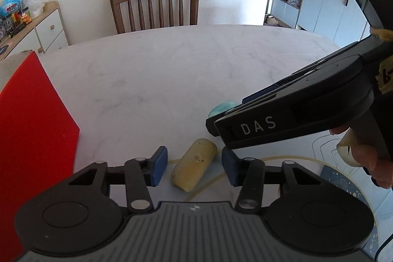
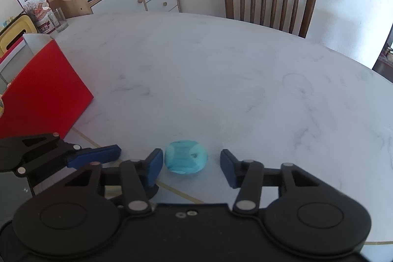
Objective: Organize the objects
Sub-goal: 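Grasp the cream cylindrical item with the left tool while the right tool grasps the teal round case, then carry the cream cylinder and teal case with both tools over the box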
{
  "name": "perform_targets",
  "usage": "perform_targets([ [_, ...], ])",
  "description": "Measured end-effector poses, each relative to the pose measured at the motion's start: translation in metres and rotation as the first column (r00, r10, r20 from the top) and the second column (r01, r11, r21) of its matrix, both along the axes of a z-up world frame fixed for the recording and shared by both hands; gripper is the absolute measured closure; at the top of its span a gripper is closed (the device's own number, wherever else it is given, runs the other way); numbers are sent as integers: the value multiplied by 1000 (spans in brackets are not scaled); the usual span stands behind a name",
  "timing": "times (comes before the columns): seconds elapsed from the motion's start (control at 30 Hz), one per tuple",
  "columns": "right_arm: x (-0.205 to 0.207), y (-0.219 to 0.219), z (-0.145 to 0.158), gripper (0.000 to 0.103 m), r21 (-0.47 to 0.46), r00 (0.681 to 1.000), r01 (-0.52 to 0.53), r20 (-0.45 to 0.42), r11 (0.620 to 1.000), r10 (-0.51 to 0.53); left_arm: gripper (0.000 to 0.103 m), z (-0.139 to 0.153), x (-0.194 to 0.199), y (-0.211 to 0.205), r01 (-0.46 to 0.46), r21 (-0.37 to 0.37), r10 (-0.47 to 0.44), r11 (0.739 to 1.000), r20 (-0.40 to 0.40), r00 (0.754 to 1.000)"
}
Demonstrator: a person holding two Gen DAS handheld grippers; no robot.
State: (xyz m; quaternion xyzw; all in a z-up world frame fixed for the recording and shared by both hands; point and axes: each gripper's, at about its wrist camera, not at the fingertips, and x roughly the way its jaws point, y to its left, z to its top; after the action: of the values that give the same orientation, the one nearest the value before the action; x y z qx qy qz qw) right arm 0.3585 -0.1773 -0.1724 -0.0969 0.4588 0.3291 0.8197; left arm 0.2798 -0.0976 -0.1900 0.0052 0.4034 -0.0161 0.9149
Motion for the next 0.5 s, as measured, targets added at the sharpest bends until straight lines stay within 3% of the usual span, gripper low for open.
perform_targets([
  [0.1, 0, 0, 0, 65, -3, 1000, 4, 2, 1000, -4, 66, 1, 0, -1, 3, 3, -3, 1000, -2, 1000],
  [0.3, -2, -2, 0, 66, -11, 1000, 22, 8, 1000, -22, 77, 3, -5, -3, 8, 16, -8, 1000, 3, 1000],
  [0.33, -2, -4, 1, 66, -8, 1000, 28, 9, 1000, -28, 83, 4, -5, -4, 7, 15, -7, 1000, 1, 1000],
  [0.5, -4, -17, 9, 66, -2, 998, 53, 22, 999, -53, 83, 11, -8, -5, 2, 15, -2, 1000, 1, 1000],
])
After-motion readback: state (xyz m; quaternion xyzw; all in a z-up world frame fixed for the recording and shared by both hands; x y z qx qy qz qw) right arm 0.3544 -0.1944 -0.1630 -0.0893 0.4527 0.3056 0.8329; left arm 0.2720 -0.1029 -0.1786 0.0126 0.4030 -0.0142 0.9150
